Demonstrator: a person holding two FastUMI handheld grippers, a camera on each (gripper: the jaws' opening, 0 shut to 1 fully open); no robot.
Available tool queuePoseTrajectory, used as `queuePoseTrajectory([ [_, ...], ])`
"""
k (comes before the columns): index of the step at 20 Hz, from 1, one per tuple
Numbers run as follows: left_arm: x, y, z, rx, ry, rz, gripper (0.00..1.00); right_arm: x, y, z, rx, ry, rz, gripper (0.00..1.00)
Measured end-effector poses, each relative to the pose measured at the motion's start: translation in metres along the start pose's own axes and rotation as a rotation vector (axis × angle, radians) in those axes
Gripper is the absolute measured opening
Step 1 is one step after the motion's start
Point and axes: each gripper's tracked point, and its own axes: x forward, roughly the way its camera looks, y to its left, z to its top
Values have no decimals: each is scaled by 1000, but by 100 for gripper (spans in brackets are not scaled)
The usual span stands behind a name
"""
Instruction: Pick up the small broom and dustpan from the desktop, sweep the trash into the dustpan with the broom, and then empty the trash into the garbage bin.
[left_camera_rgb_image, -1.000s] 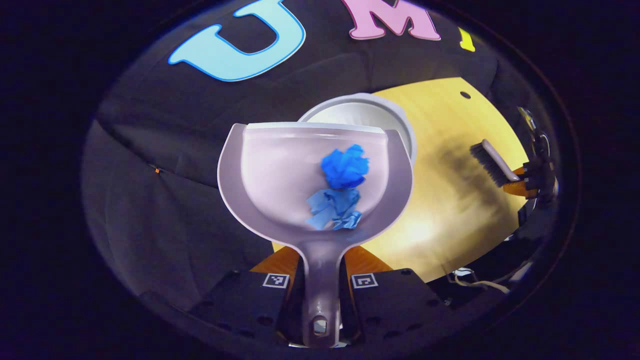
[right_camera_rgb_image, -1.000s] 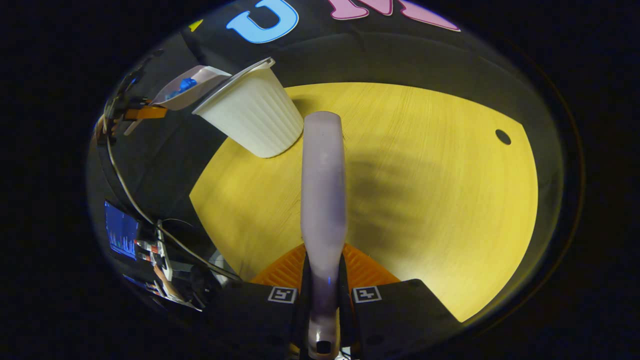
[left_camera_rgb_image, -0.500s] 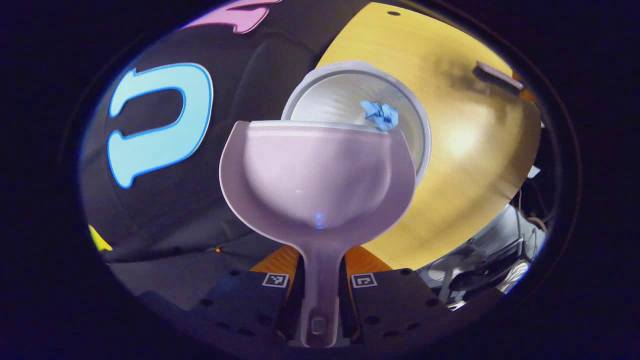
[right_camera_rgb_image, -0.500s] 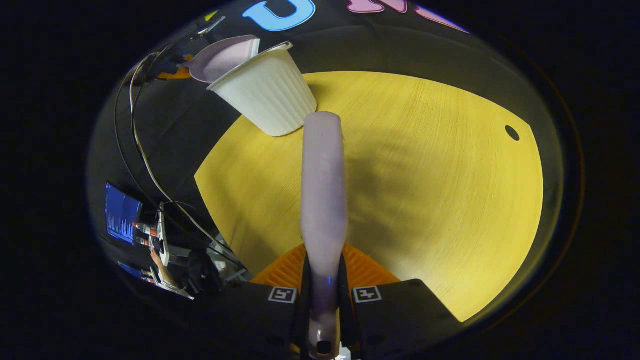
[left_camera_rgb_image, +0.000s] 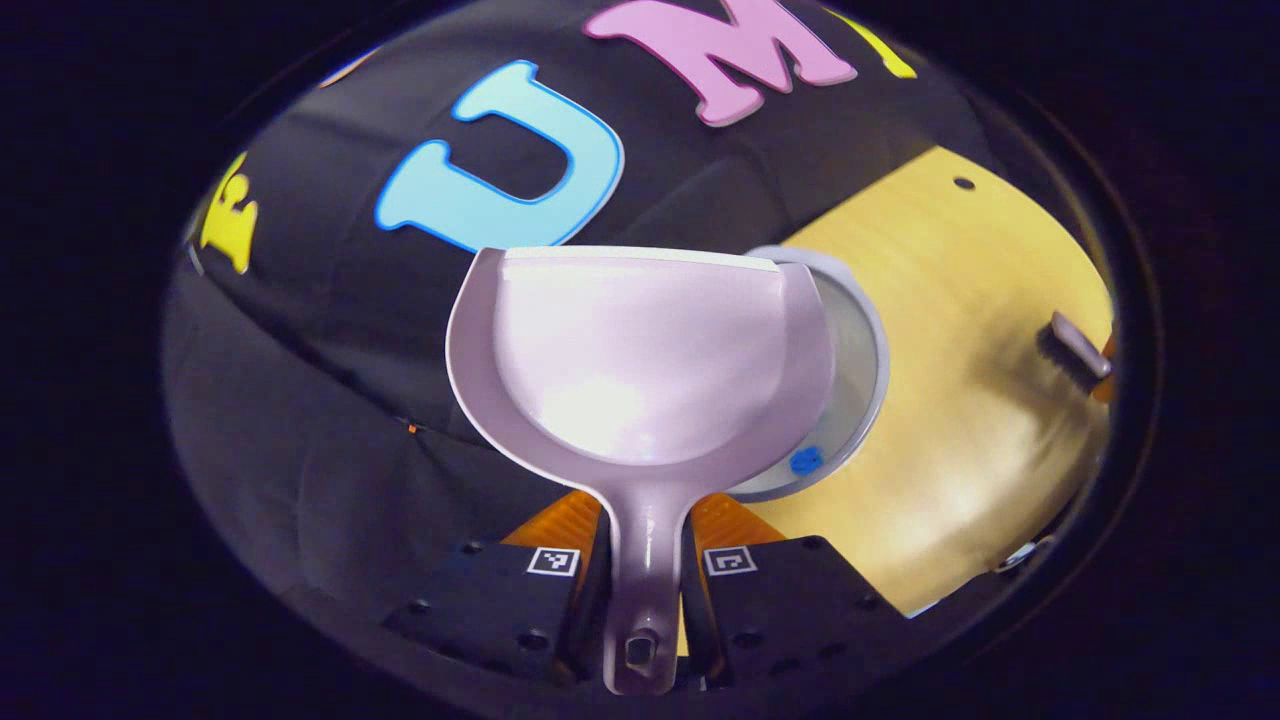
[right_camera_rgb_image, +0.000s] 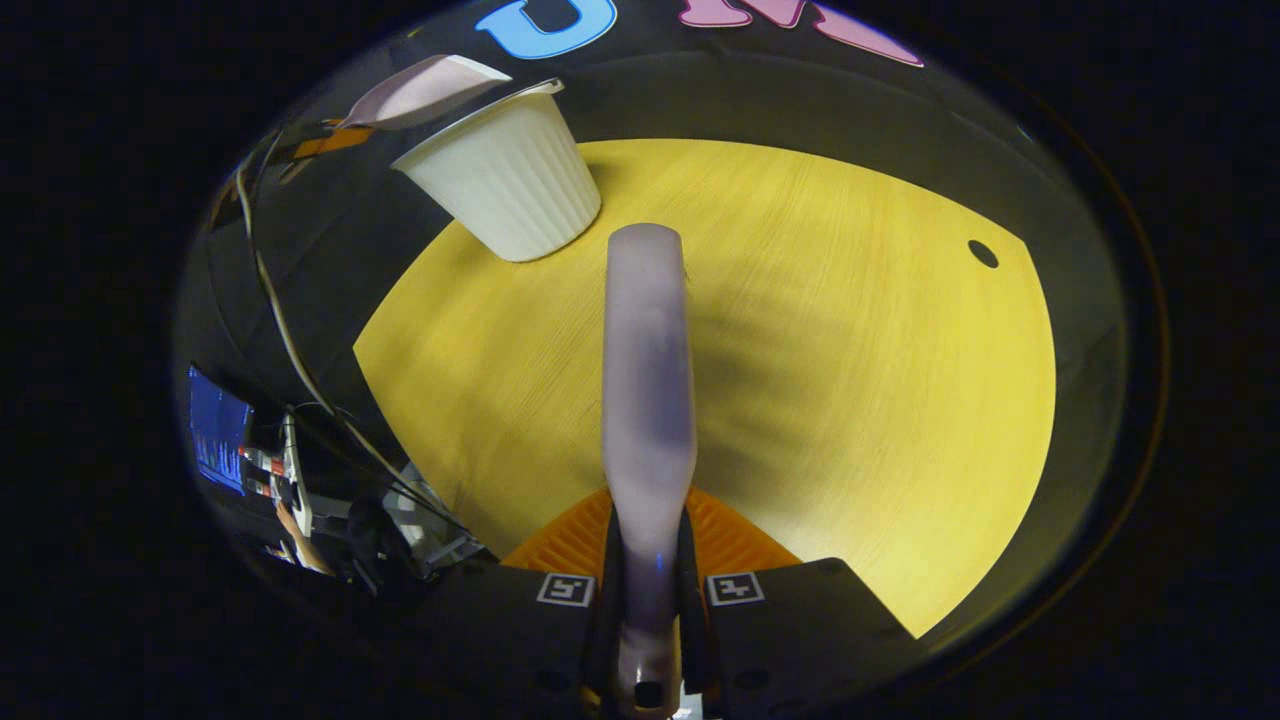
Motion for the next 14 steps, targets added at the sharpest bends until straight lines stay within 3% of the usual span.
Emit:
queuePoseTrajectory([
  [3,-24,-14,30,-118,-155,-80,29,-11,-13,6,28,-22,-43,27],
  [8,-32,-138,46,-288,-228,-479,29,-11,-28,9,97,-22,-115,27],
  [11,-24,-193,33,-334,-152,-573,28,-2,-56,-15,81,51,-210,27],
  [14,-6,-255,22,-415,4,-664,29,12,-60,-27,153,129,-210,27],
])
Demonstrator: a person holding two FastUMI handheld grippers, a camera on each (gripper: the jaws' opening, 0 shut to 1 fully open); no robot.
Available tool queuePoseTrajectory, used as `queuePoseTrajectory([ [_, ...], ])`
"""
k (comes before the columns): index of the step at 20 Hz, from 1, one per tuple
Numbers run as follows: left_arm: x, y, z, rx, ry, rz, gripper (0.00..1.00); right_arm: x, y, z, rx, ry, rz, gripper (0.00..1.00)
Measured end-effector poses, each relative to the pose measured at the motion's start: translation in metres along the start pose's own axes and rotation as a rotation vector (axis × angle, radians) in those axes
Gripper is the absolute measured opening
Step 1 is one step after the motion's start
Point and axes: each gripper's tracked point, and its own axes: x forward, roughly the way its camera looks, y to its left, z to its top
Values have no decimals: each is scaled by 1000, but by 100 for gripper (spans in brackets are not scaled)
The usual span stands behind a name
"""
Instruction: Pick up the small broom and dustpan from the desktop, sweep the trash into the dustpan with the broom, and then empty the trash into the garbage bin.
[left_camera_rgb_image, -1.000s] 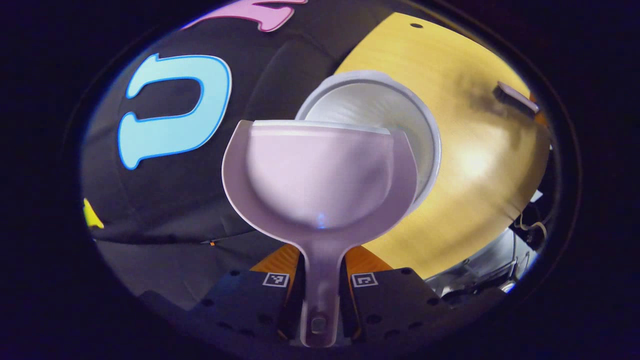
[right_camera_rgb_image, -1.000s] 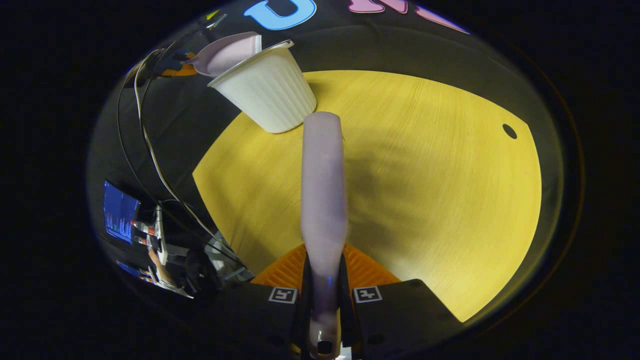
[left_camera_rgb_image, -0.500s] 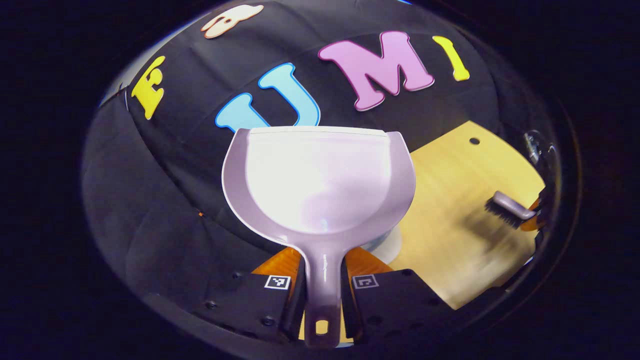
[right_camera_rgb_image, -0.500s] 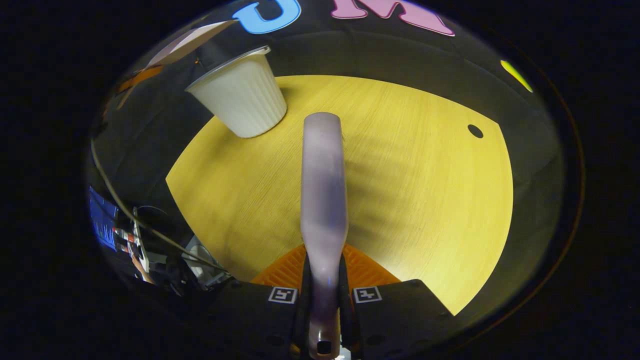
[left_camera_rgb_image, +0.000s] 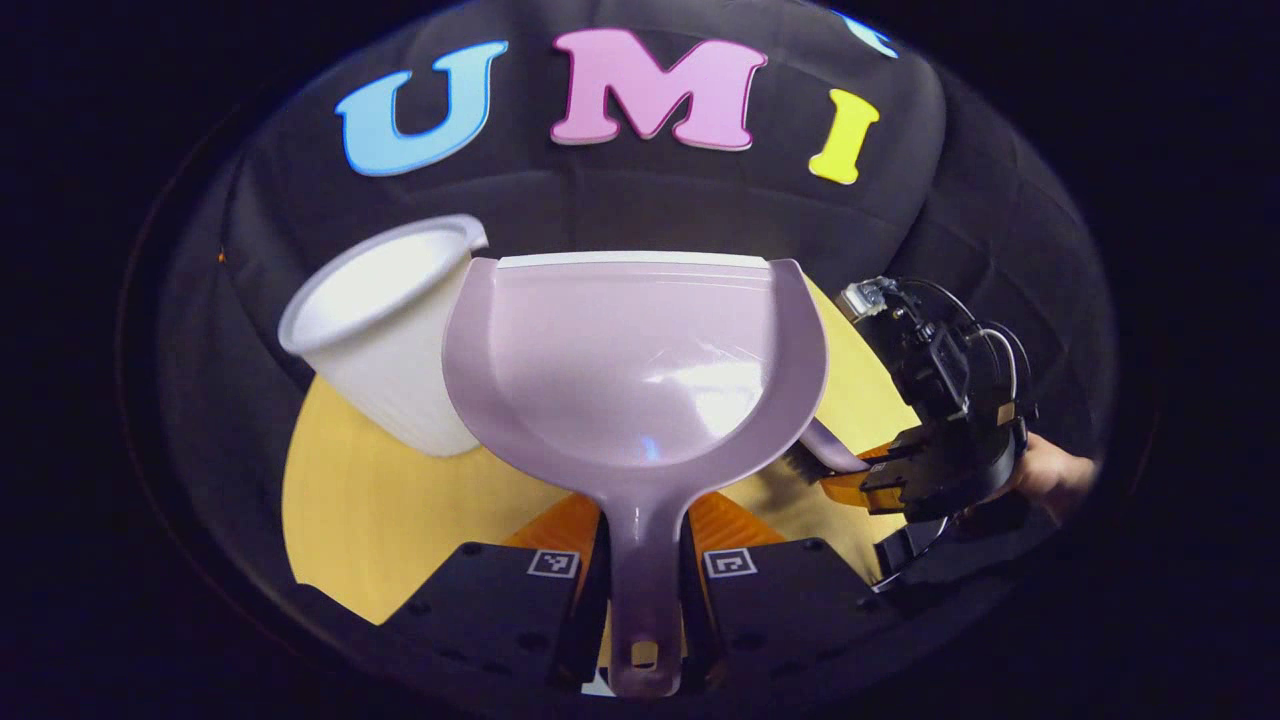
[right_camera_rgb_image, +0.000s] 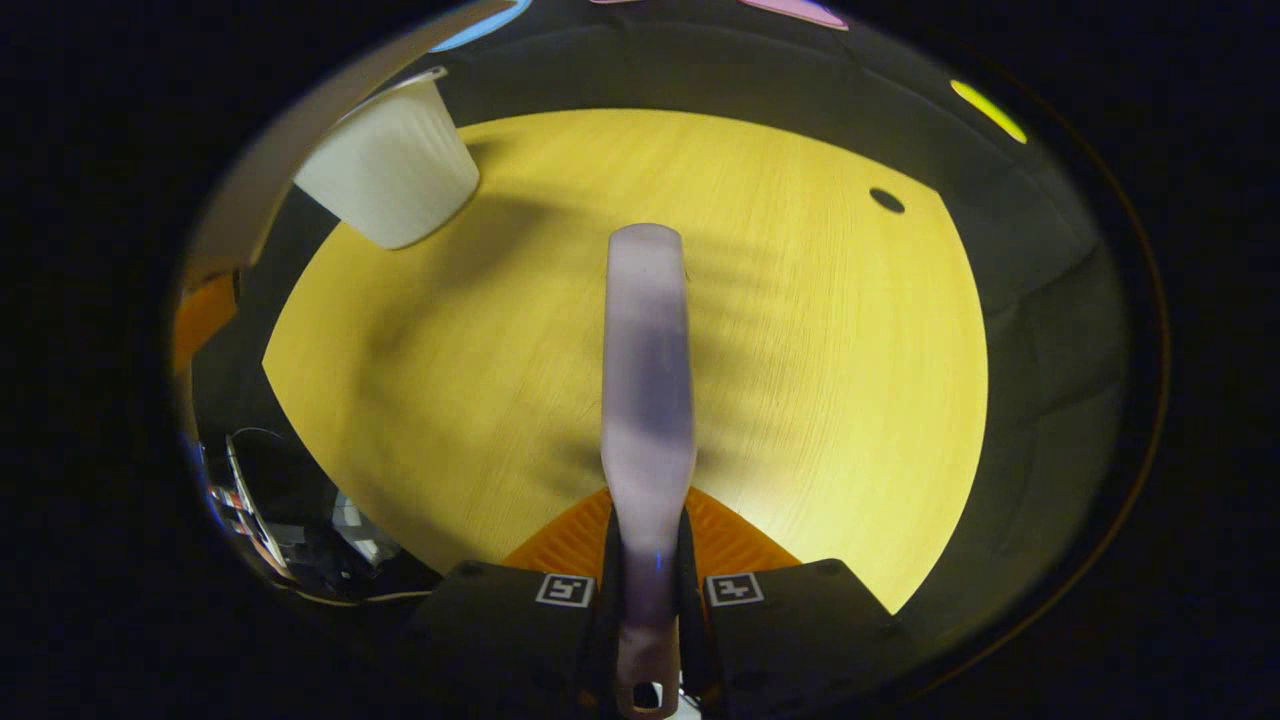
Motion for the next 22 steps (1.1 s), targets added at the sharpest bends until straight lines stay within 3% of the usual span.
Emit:
queuePoseTrajectory([
  [5,29,-2,-27,-71,153,108,29,2,12,1,129,45,6,27],
  [11,31,-6,-32,-128,230,108,30,0,24,14,160,48,-20,27],
  [17,29,-8,-36,-105,289,88,29,8,23,22,256,65,-11,27],
  [18,29,-7,-39,-90,305,93,29,10,24,22,259,66,-9,34],
  [19,29,-5,-39,-78,311,96,29,9,26,21,262,74,-5,27],
  [22,29,-3,-39,-55,327,113,31,5,29,22,276,82,1,29],
])
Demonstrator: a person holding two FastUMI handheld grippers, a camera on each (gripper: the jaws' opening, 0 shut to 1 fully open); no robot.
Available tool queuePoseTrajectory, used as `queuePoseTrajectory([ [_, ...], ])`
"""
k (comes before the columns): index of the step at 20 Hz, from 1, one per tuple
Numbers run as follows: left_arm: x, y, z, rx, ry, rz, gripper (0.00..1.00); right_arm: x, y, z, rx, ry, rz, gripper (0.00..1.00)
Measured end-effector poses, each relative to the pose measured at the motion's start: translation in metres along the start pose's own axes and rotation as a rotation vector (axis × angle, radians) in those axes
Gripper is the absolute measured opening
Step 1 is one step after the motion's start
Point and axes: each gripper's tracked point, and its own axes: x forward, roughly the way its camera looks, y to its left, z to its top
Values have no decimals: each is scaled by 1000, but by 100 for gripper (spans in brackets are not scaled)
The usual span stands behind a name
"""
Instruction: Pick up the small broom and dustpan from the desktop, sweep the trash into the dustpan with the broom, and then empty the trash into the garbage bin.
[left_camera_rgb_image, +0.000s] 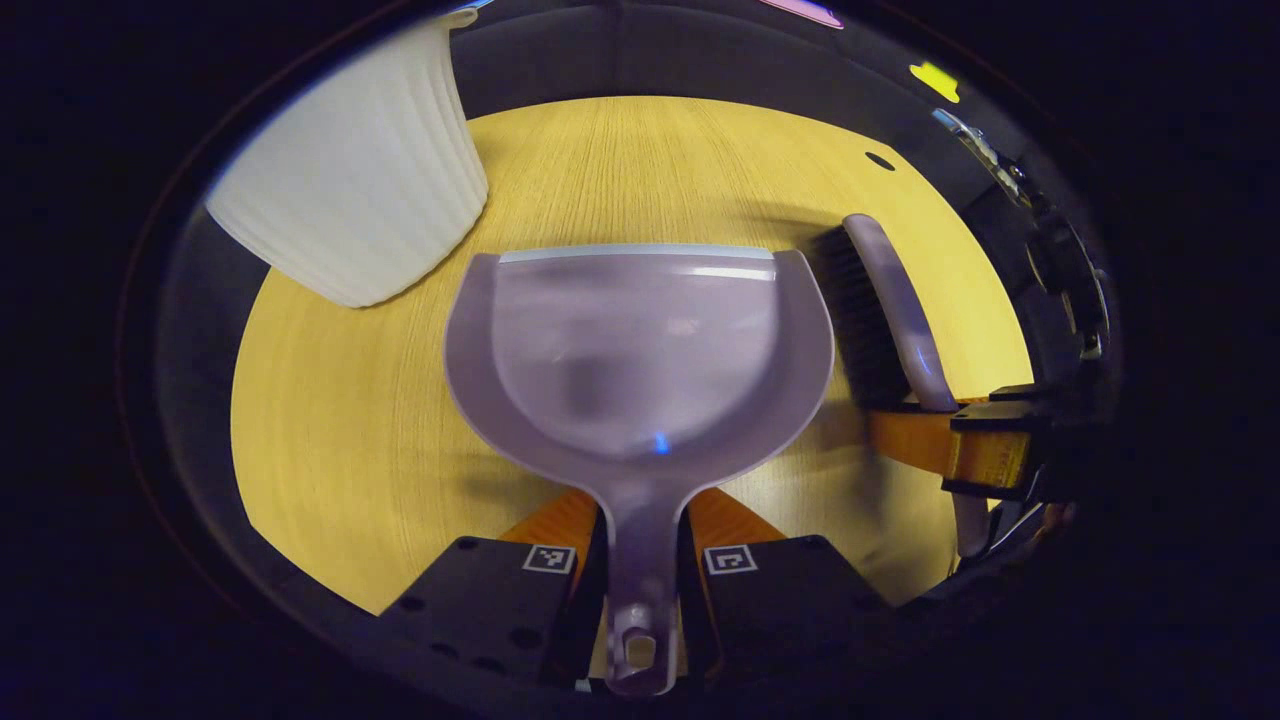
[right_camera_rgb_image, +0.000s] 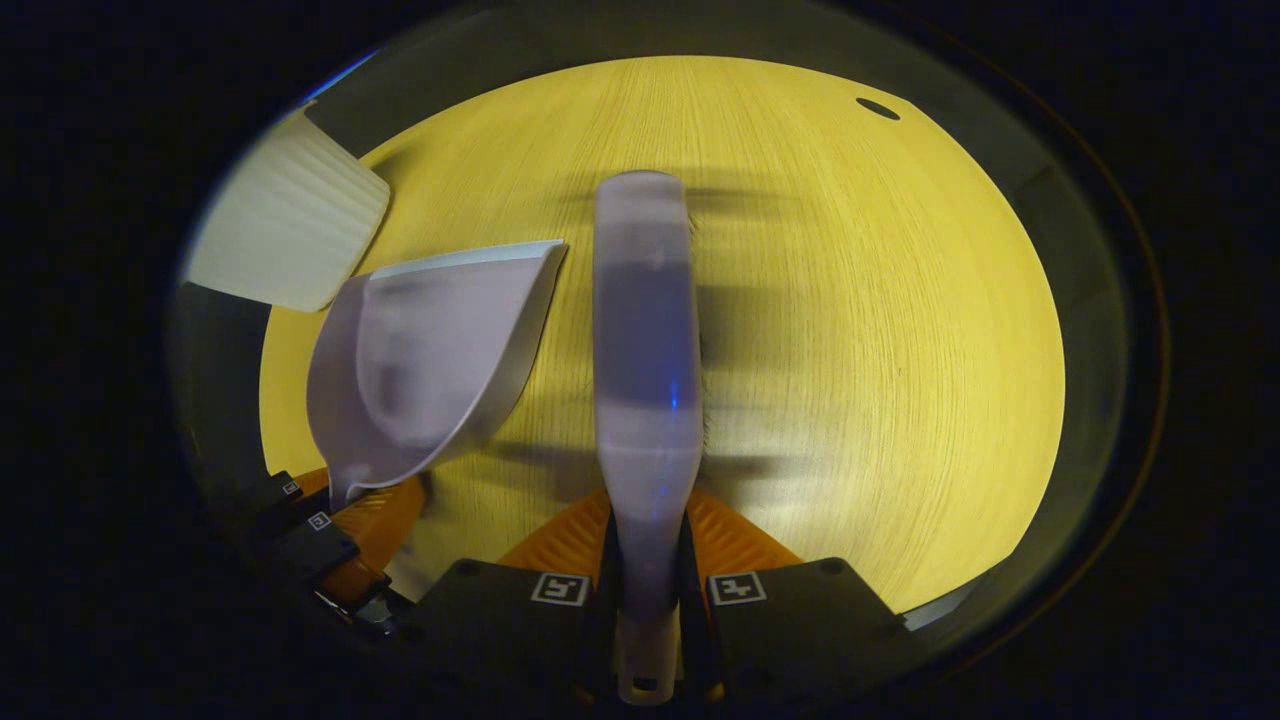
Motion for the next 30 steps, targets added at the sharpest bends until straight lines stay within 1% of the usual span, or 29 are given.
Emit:
queuePoseTrajectory([
  [2,1,-2,2,17,-10,-11,32,-2,3,-4,4,4,8,31],
  [3,2,-2,2,8,-13,-6,36,-4,4,-4,-1,3,12,29],
  [5,-1,-2,-1,-8,-6,2,73,-5,4,-6,-19,-1,9,68],
  [6,-2,-2,-2,-19,-10,8,87,-6,3,-8,-29,-4,4,87],
  [7,-5,-3,-3,-29,-13,3,87,-7,3,-10,-33,-7,4,89],
  [8,-9,-4,-5,-44,-19,-3,87,-12,2,-8,-32,-15,5,100],
  [10,-28,-5,-6,-68,-55,-12,87,-28,3,-6,-12,-58,20,98],
  [11,-42,-6,-7,-73,-82,-17,87,-36,3,-3,-9,-88,25,92],
  [12,-57,-6,-8,-75,-112,-23,87,-46,3,-1,-7,-119,27,91],
  [13,-74,-7,-8,-74,-147,-28,87,-59,4,-1,-2,-154,31,98],
  [15,-111,-7,-6,-74,-235,-45,87,-91,6,-1,25,-240,32,98],
  [17,-151,-6,-1,-62,-353,-52,87,-127,13,2,38,-354,42,98],
  [19,-187,3,9,-30,-502,-21,87,-166,21,1,-5,-444,26,97],
  [21,-227,11,20,-7,-672,-18,87,-207,41,7,-66,-595,1,98],
  [22,-250,11,26,-9,-757,-31,87,-231,49,8,-93,-684,-6,98],
  [23,-273,8,30,-12,-835,-54,87,-255,59,9,-115,-773,-11,97],
  [24,-279,7,31,-3,-895,-89,86,-277,69,7,-131,-869,-10,97],
  [25,-286,6,31,19,-929,-132,86,-295,76,7,-140,-975,-11,97],
  [26,-282,11,22,16,-906,-152,85,-314,80,5,-168,-1079,-48,97],
  [27,-284,14,19,9,-918,-168,85,-320,83,3,-207,-1147,-97,96],
  [28,-286,17,16,-3,-930,-179,87,-317,91,1,-242,-1184,-108,98],
  [29,-295,23,11,-23,-963,-183,86,-317,97,-3,-245,-1200,-86,98],
  [30,-305,26,4,-39,-1010,-191,87,-324,92,0,-225,-1231,-61,99],
])
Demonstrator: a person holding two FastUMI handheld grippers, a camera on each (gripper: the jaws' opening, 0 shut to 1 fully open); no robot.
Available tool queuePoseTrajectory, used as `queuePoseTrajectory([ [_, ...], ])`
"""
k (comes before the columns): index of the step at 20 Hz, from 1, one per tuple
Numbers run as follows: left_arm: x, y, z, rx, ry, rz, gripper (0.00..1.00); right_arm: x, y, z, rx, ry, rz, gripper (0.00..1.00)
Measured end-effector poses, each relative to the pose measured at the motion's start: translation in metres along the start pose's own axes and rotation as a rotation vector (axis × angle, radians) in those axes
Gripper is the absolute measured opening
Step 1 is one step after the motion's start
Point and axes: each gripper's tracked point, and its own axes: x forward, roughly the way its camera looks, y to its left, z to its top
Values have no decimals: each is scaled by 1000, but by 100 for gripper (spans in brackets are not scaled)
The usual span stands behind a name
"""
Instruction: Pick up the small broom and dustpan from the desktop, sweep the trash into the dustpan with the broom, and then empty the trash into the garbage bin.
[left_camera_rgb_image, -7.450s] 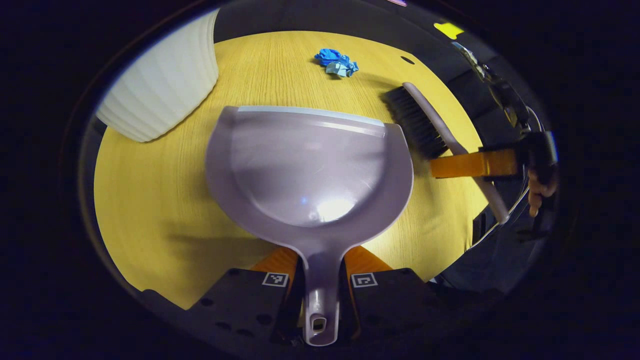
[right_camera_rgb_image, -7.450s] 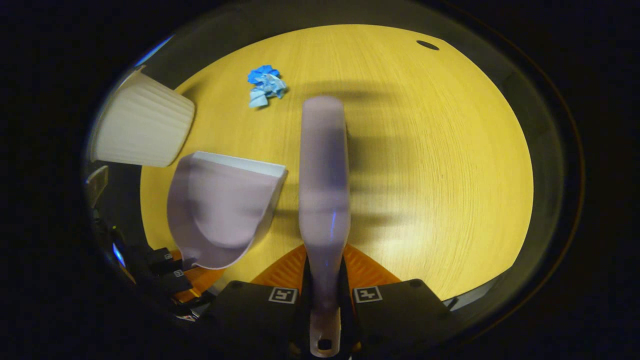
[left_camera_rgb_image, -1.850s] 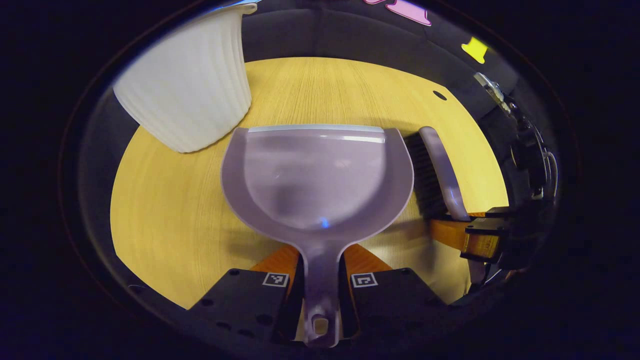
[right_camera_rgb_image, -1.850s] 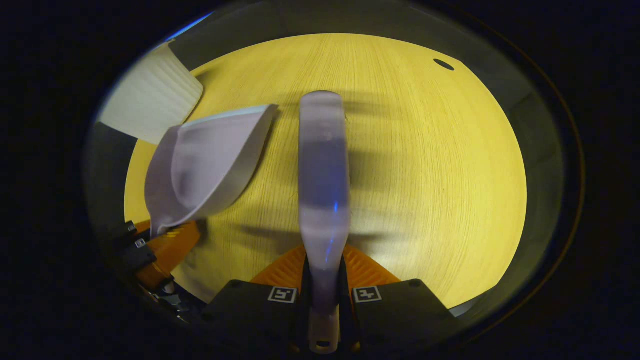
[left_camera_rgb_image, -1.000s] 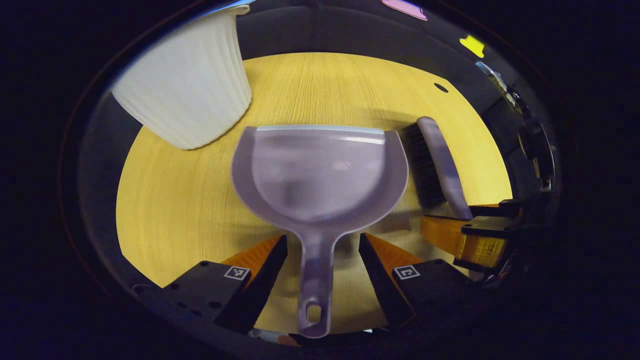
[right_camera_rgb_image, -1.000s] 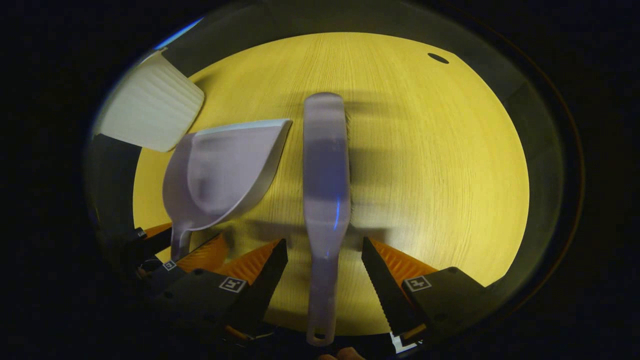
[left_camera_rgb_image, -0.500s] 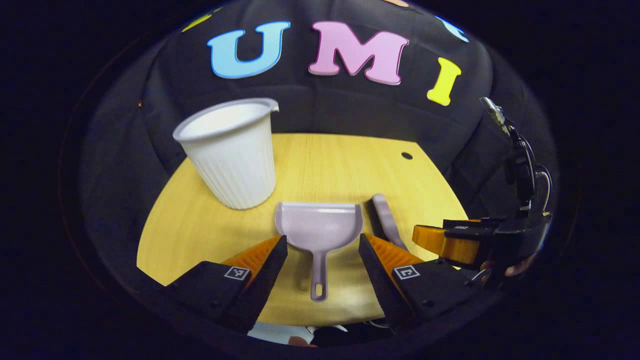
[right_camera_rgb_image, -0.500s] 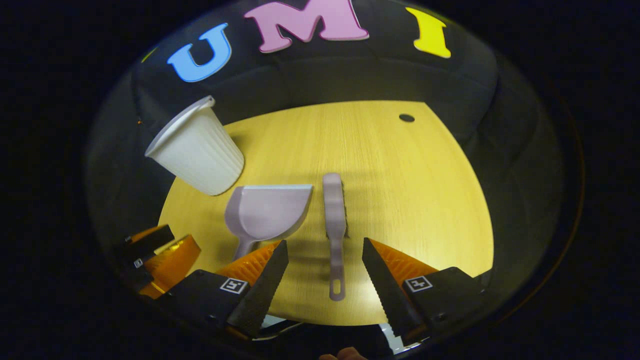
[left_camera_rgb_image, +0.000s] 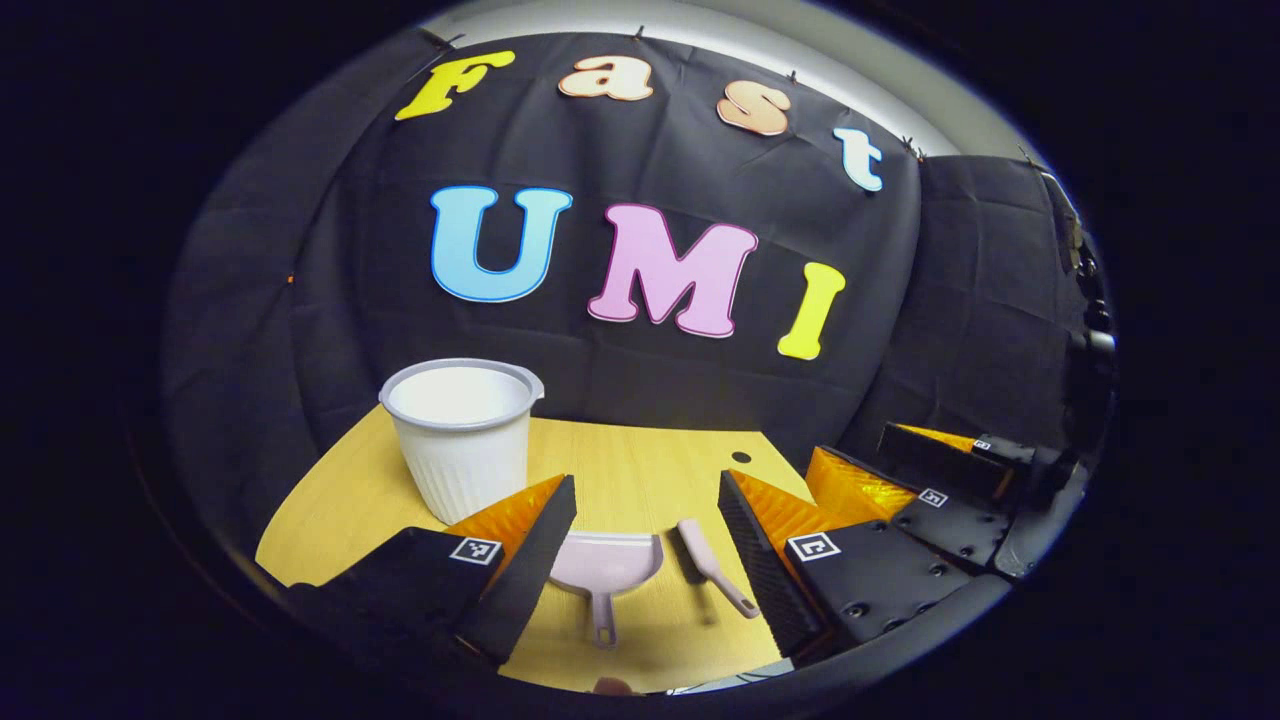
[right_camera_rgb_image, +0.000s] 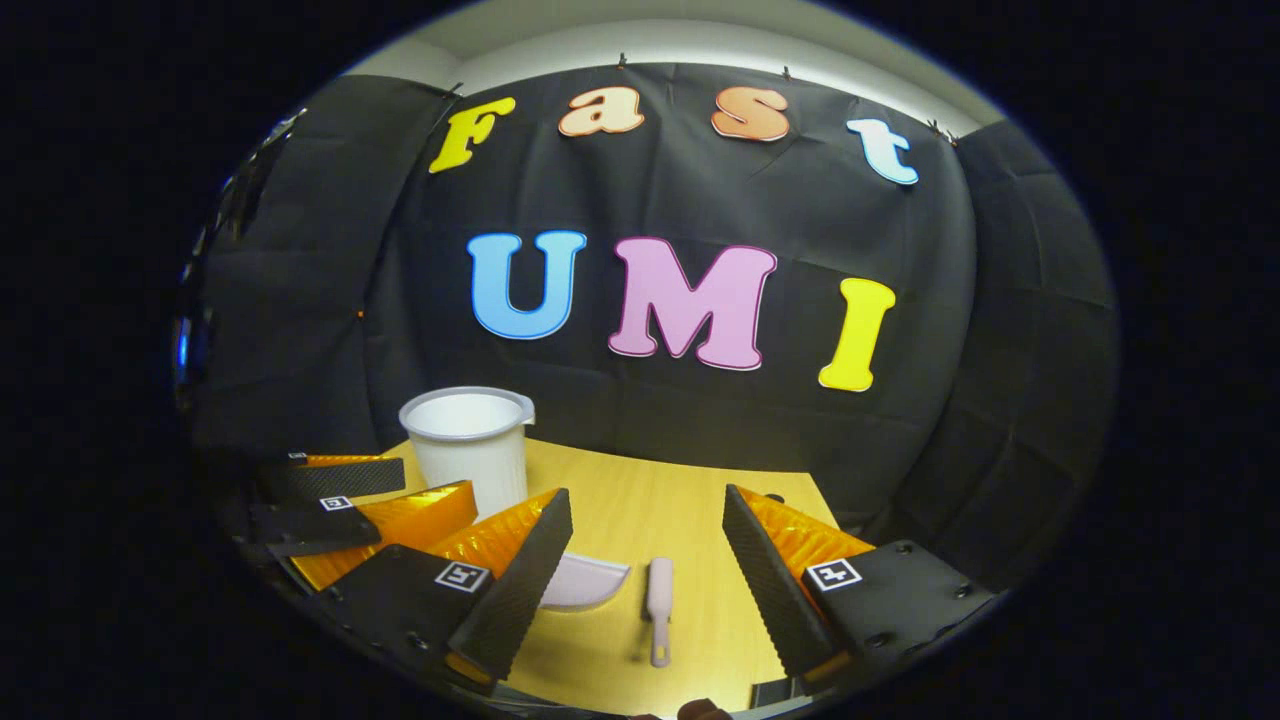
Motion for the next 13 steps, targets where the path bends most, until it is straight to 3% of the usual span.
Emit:
queuePoseTrajectory([
  [3,-38,1,17,21,-137,36,86,-18,-5,23,51,-96,-13,99],
  [7,-62,-14,22,192,-216,32,83,-41,5,29,94,-136,-20,94],
  [13,-77,-23,20,205,-234,41,83,-55,13,27,97,-142,-3,99],
])
